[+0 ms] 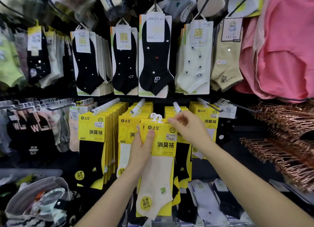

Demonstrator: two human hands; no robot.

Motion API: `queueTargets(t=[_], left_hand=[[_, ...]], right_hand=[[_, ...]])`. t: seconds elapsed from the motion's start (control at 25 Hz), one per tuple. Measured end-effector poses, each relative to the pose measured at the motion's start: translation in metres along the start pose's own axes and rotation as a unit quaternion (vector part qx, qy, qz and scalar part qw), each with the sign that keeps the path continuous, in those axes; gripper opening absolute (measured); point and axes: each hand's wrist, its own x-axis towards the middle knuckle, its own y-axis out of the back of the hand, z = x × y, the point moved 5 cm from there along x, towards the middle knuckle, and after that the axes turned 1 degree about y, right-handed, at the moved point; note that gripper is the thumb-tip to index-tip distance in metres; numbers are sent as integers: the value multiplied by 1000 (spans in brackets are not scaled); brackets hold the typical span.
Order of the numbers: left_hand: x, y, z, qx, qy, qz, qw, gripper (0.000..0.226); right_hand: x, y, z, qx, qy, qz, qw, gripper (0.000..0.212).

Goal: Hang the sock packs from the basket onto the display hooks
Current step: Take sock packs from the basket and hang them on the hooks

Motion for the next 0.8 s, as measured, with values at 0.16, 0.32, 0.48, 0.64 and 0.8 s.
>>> queueTargets(t=[0.16, 0.32, 0.48, 0.64, 0.8], left_hand=[[0, -23, -1, -32, 9, -19, 999, 21], [4, -33, -2, -33, 13, -18, 999, 13], [7, -34, 0, -22, 4, 10, 1000, 11], [7, -38, 0, 7, -2, -7, 1000, 29], [5, -35, -2, 10, 11, -2, 1000, 35]], right_hand=[[4, 4, 9, 22, -51, -25, 998, 30], [3, 18, 21, 58, -58, -31, 996, 18], [10, 25, 16, 53, -52, -23, 997, 5], [21, 29, 8, 7, -39, -38, 998, 13], [30, 33, 5, -13, -36, -37, 999, 22]])
